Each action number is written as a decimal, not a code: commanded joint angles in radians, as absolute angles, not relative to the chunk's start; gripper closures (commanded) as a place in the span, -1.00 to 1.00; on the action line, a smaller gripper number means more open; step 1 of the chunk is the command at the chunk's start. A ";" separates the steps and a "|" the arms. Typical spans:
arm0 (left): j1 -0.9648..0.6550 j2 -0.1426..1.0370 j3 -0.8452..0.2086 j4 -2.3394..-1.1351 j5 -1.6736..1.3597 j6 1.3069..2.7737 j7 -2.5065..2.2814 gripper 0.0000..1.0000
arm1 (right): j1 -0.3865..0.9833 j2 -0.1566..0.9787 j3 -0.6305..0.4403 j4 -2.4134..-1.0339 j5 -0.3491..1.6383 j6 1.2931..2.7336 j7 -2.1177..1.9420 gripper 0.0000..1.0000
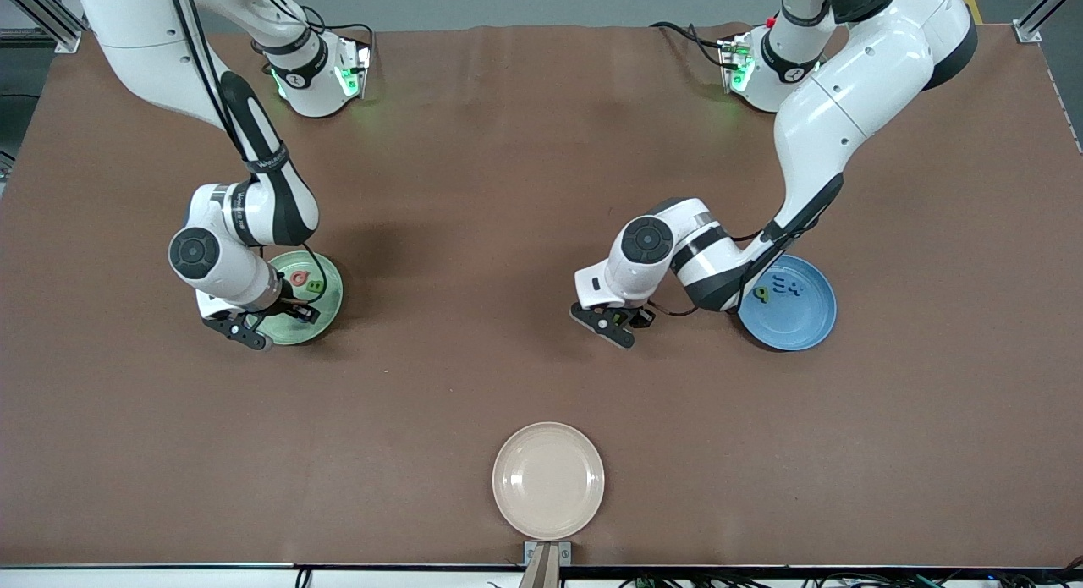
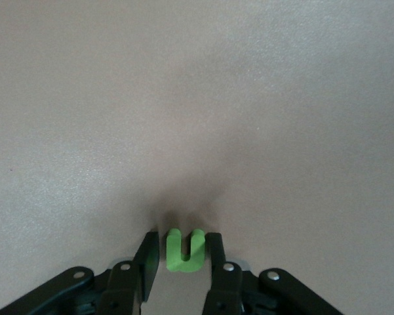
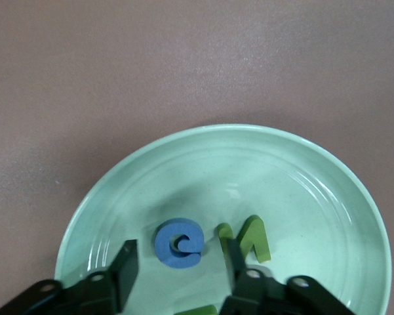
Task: Sort upper and lower case letters into plates
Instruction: 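Carry the green u to the blue plate while the right gripper withdraws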
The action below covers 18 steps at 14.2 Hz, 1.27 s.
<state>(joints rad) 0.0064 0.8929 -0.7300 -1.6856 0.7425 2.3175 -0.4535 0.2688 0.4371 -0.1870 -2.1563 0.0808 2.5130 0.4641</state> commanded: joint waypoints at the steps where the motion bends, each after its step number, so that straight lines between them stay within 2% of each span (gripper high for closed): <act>1: -0.006 0.897 -0.719 -1.671 0.727 2.307 -0.456 0.50 | 0.253 0.397 -0.176 -2.117 0.075 2.395 0.453 -1.00; 3: -0.005 0.893 -0.719 -1.666 0.727 2.307 -0.456 0.72 | 0.249 0.361 -0.179 -2.065 0.075 2.282 0.376 -1.00; 5: 0.006 0.884 -0.721 -1.666 0.726 2.290 -0.456 0.82 | 0.212 0.338 -0.179 -1.996 0.074 2.173 0.283 -1.00; 11: 0.087 0.749 -0.747 -1.680 0.586 2.154 -0.507 0.82 | 0.134 0.285 -0.183 -1.797 0.069 1.919 0.056 -1.00; 15: 0.302 0.684 -0.880 -1.726 0.577 2.019 -0.546 0.82 | 0.106 0.293 -0.179 -1.545 -0.043 1.668 0.025 -1.00; 18: 0.548 0.673 -1.017 -1.810 0.584 1.956 -0.537 0.82 | 0.089 0.293 -0.181 -1.428 -0.041 1.582 -0.027 -1.00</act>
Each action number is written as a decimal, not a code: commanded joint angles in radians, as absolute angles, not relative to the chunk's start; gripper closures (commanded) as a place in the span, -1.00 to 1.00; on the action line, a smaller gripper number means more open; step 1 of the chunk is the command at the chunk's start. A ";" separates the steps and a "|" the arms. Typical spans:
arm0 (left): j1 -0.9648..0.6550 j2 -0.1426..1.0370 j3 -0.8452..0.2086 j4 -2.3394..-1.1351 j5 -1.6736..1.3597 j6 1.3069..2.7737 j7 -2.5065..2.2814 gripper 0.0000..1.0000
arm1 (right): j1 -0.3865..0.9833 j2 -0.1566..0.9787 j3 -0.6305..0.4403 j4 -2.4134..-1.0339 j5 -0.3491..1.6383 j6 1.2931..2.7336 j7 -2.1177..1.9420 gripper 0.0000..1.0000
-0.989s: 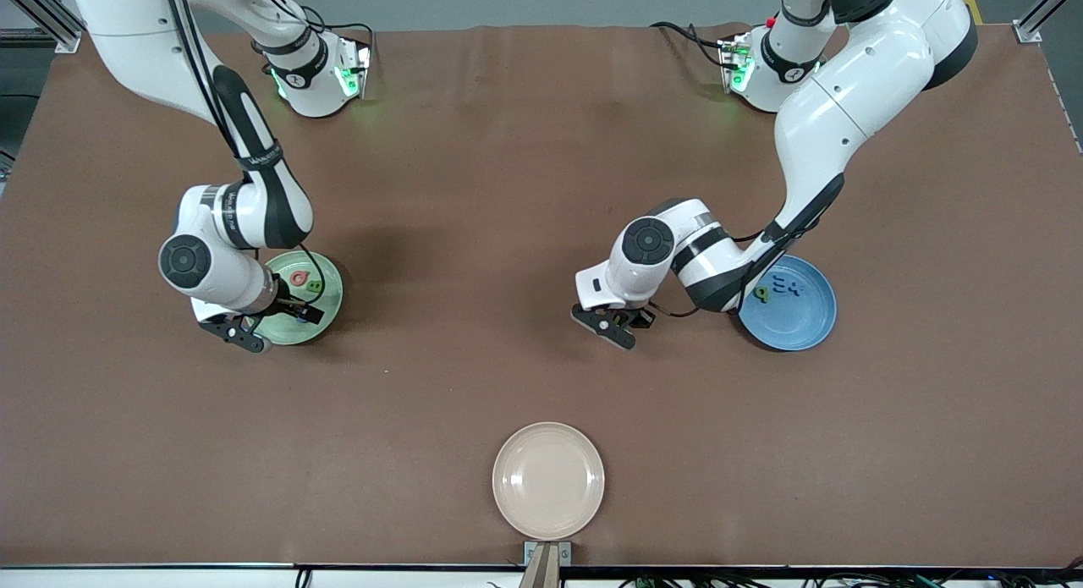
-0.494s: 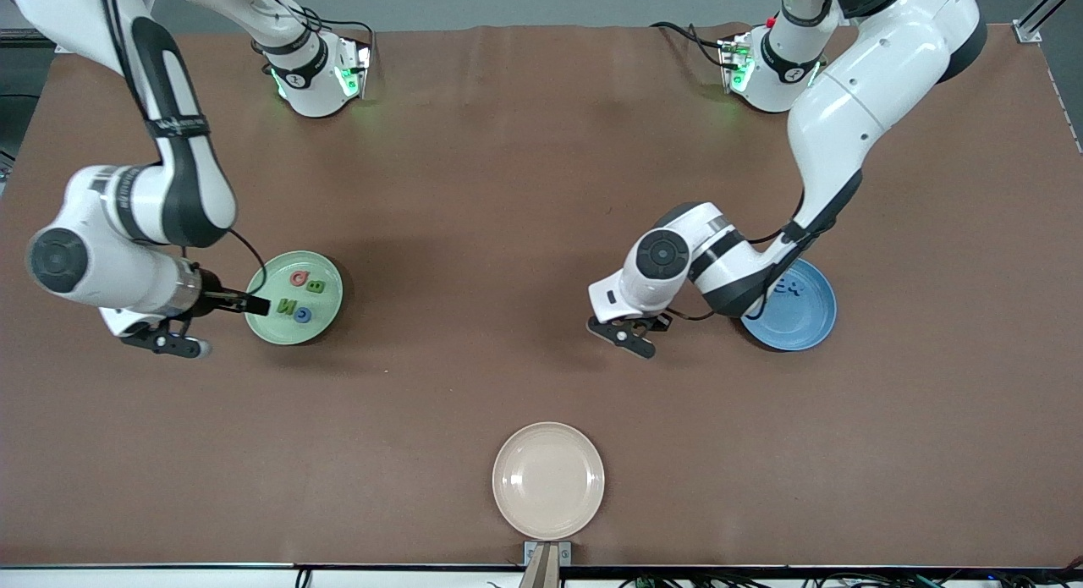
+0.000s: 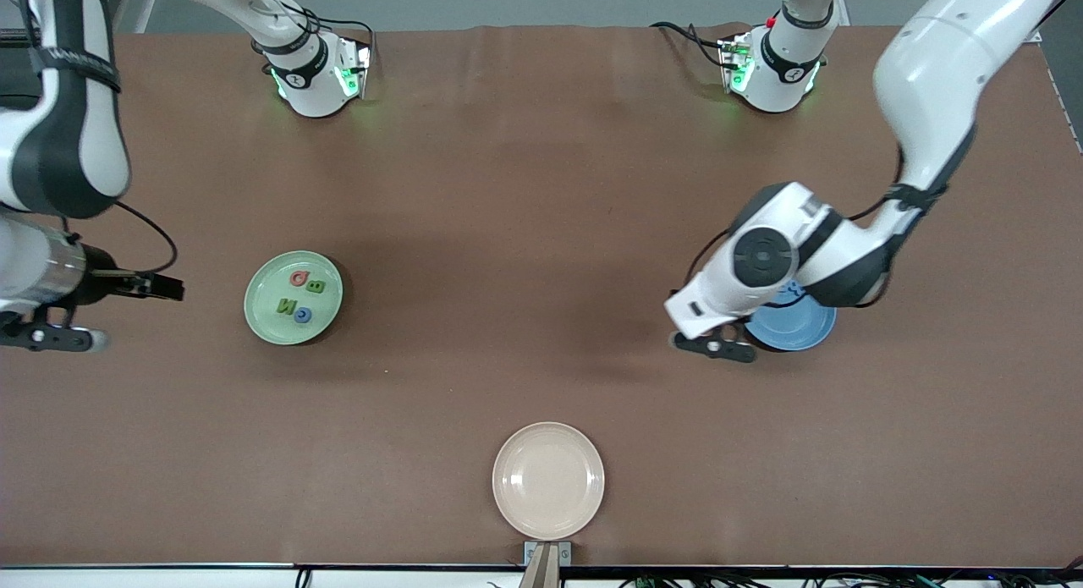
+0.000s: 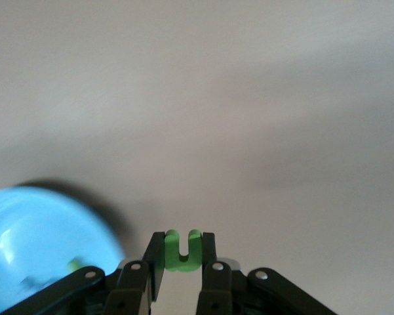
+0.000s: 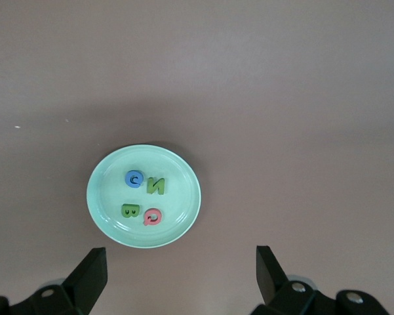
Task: Sort upper and lower case letters into plates
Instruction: 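Carry the green u to the blue plate while the right gripper withdraws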
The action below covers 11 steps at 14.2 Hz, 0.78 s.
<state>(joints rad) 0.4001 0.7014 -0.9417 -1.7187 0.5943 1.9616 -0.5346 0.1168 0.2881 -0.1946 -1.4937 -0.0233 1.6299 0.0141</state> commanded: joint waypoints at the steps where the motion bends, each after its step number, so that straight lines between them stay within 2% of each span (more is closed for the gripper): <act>1: 0.608 0.673 -1.032 -1.839 0.597 1.957 -0.535 0.82 | 0.071 0.291 -0.179 -1.418 -0.037 1.560 -0.066 -1.00; 4: 0.710 0.683 -1.034 -1.907 0.710 1.973 -0.532 0.82 | 0.023 0.288 -0.179 -1.417 -0.028 1.551 -0.106 -1.00; 11: 0.726 0.725 -0.990 -1.960 0.817 2.109 -0.540 0.81 | 0.005 0.288 -0.178 -1.381 -0.029 1.549 -0.179 -1.00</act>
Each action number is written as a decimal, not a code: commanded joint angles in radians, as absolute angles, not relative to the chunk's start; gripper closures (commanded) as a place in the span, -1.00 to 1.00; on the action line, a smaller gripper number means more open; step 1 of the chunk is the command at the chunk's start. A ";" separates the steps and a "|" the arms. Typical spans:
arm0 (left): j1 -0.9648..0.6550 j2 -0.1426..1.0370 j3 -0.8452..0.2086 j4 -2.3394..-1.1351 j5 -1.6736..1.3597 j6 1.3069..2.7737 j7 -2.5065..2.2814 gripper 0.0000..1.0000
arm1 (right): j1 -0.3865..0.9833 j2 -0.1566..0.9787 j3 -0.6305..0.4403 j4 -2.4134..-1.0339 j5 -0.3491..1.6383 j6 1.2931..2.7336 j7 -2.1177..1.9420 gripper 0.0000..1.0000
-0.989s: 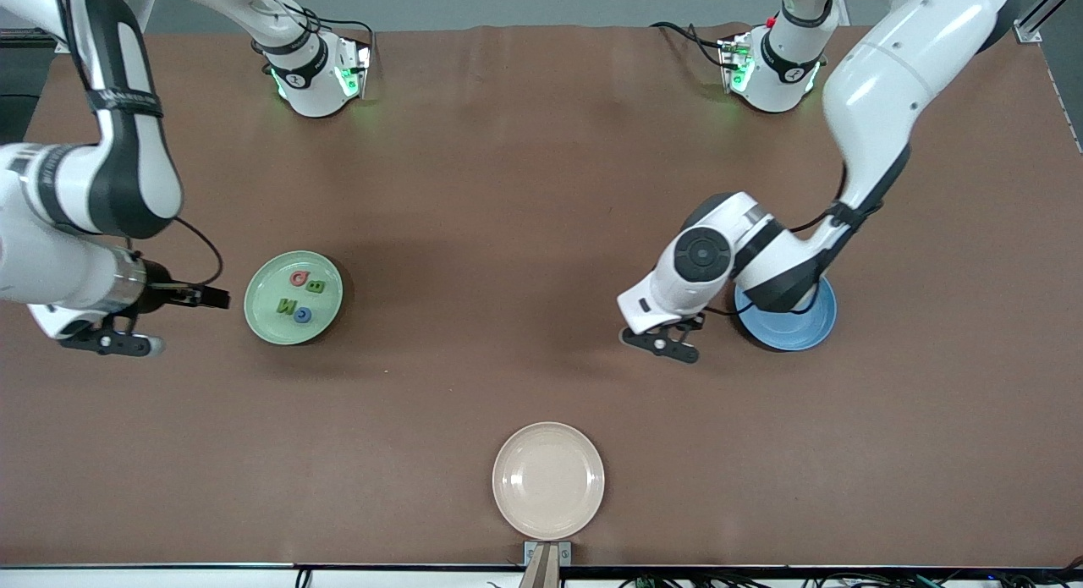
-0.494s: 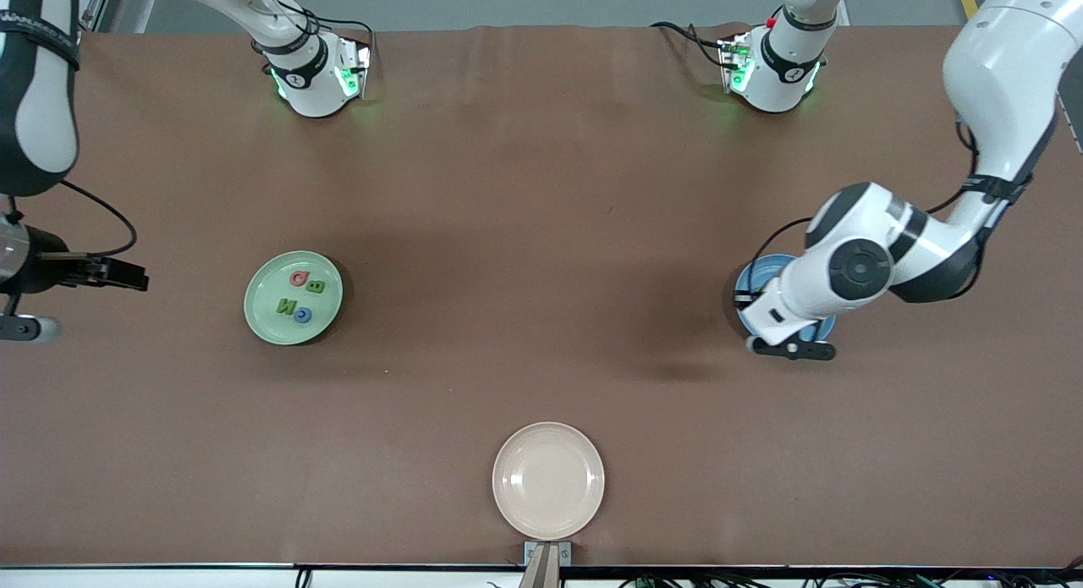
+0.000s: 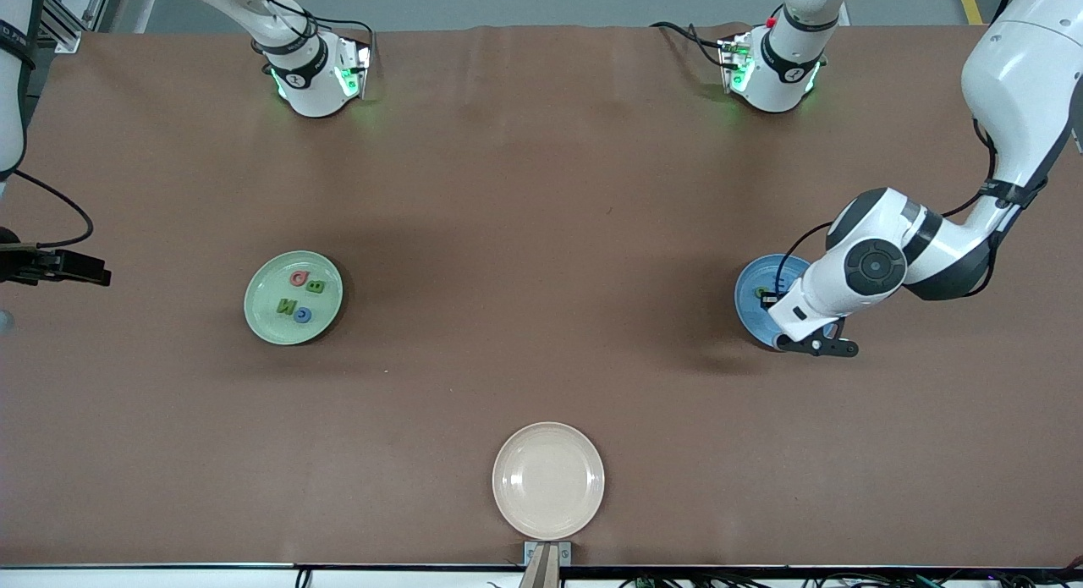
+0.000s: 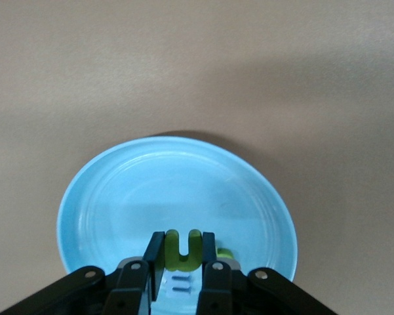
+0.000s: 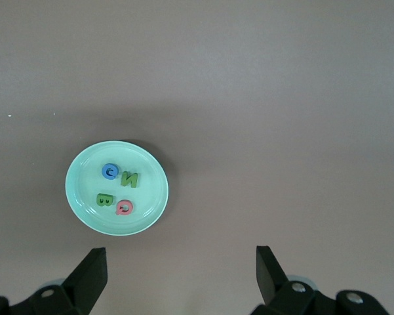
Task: Sort upper and lower case letters into plates
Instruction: 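Lower the u into the blue plate and open the left gripper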
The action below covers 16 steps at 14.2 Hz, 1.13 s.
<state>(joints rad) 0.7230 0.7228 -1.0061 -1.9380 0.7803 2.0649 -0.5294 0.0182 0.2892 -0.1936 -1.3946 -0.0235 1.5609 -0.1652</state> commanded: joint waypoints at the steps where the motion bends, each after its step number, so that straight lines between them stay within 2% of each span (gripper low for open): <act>1: 0.726 0.727 -0.980 -1.973 0.848 2.120 -0.541 0.81 | 0.003 0.288 -0.178 -1.378 -0.025 1.551 -0.179 -1.00; 5: 0.726 0.758 -0.966 -1.979 0.883 2.126 -0.548 0.78 | 0.032 0.288 -0.170 -1.356 -0.025 1.548 -0.175 -1.00; 7: 0.719 0.770 -0.948 -1.979 0.885 2.126 -0.548 0.77 | 0.035 0.290 -0.172 -1.356 -0.023 1.481 -0.175 -1.00; 13: 0.716 0.779 -0.933 -1.979 0.885 2.128 -0.534 0.50 | 0.028 0.281 -0.176 -1.362 0.029 1.457 -0.173 -1.00; 14: 0.719 0.778 -0.933 -1.979 0.885 2.126 -0.531 0.41 | 0.028 0.278 -0.173 -1.362 0.029 1.457 -0.173 -1.00; 15: 0.722 0.772 -0.933 -1.977 0.885 2.126 -0.519 0.08 | 0.023 0.272 -0.172 -1.364 0.029 1.459 -0.173 -1.00; 16: 0.724 0.770 -0.934 -1.976 0.885 2.126 -0.484 -0.52 | 0.009 0.270 -0.167 -1.364 0.029 1.460 -0.175 -1.00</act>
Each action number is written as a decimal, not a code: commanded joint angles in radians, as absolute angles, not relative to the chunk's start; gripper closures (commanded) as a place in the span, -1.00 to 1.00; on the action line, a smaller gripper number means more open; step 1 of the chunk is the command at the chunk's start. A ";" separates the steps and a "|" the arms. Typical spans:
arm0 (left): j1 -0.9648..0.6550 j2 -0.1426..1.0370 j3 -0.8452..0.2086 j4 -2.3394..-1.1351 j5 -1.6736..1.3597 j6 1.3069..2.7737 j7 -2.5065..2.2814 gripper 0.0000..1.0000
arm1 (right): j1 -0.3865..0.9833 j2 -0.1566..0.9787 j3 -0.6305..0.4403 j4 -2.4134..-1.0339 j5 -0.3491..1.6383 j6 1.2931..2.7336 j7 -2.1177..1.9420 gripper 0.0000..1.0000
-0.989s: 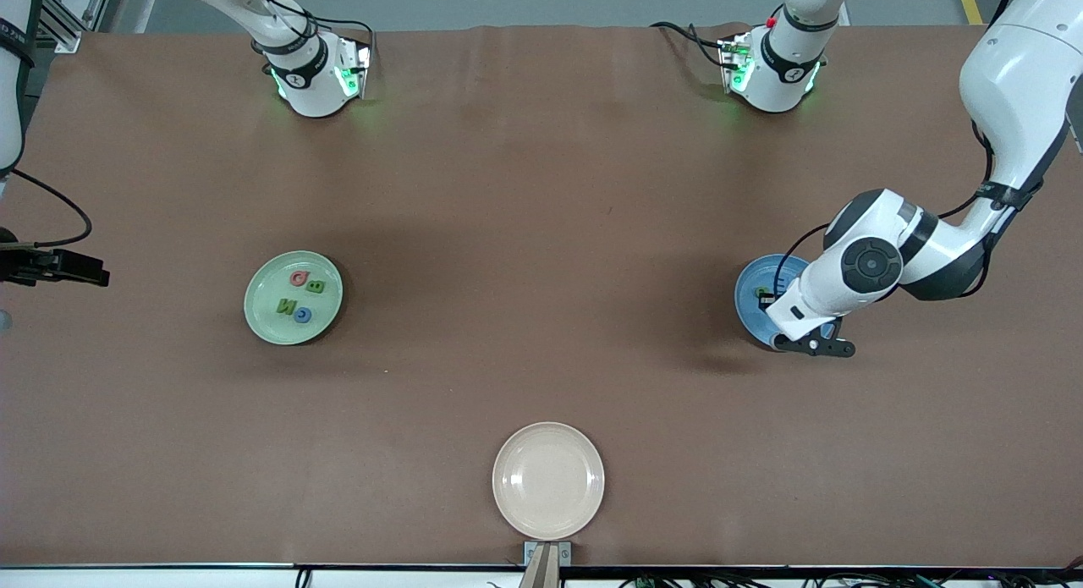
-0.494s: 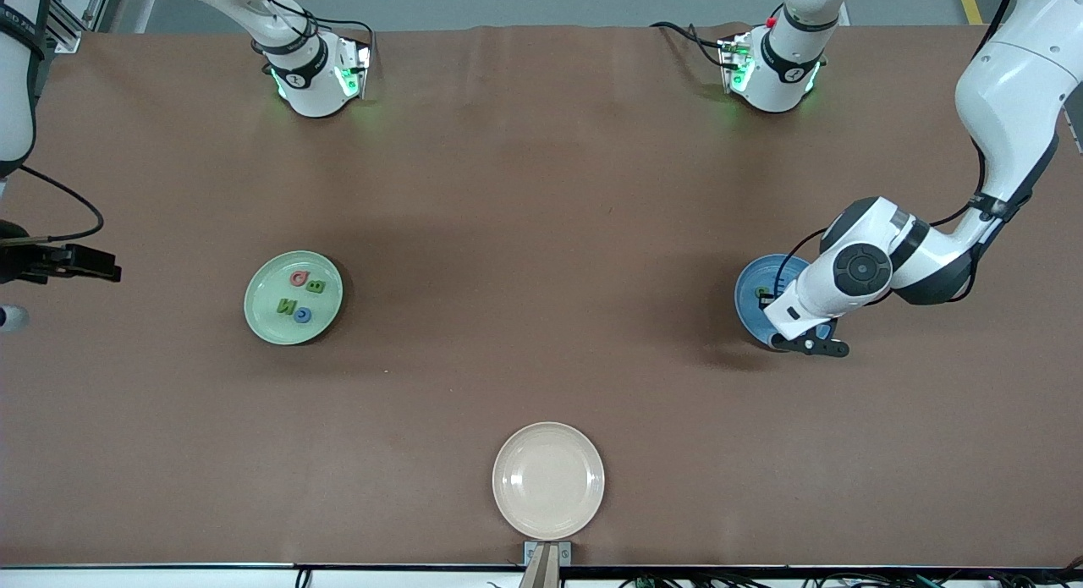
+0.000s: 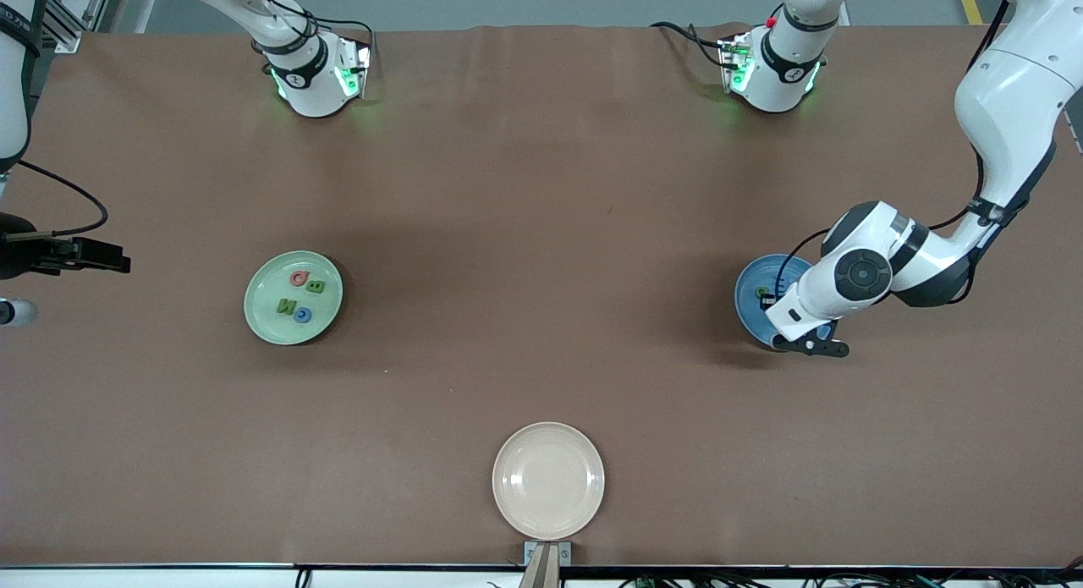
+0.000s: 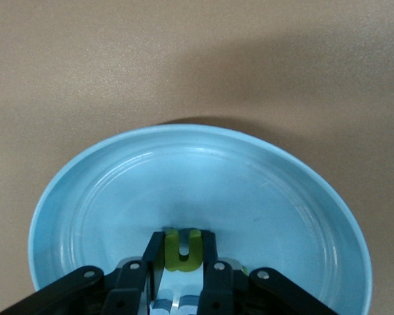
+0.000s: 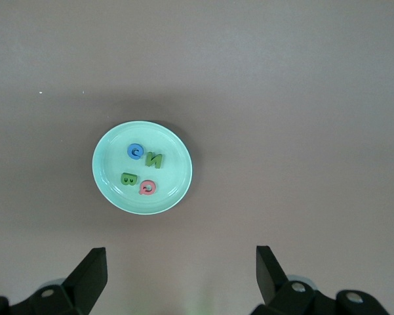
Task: Sort upper and lower case letters into plates
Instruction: 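Lower the u into the blue plate and open the left gripper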
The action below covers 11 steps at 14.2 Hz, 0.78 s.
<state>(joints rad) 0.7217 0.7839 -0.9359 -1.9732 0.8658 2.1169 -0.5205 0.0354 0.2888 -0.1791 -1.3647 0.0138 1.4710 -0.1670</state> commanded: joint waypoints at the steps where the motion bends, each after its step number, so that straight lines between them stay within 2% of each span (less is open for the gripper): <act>1: 0.729 0.764 -0.936 -1.973 0.884 2.126 -0.429 -1.00 | 0.005 0.268 -0.154 -1.364 0.029 1.462 -0.175 -1.00; 6: 0.762 0.726 -0.959 -1.951 0.870 2.079 -0.408 -1.00 | -0.024 0.265 -0.126 -1.365 0.029 1.465 -0.176 -1.00; 9: 0.824 0.710 -1.047 -1.916 0.856 1.955 -0.403 -1.00 | -0.026 0.262 -0.123 -1.365 0.029 1.462 -0.176 -1.00; 11: 0.825 0.707 -1.058 -1.893 0.821 1.937 -0.403 -1.00 | -0.025 0.252 -0.121 -1.370 0.029 1.462 -0.176 -1.00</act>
<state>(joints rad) 0.8170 0.7310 -1.0426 -1.9074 0.8531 1.9701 -0.4185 0.0000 0.2854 -0.1469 -1.3544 0.0164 1.4709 -0.1671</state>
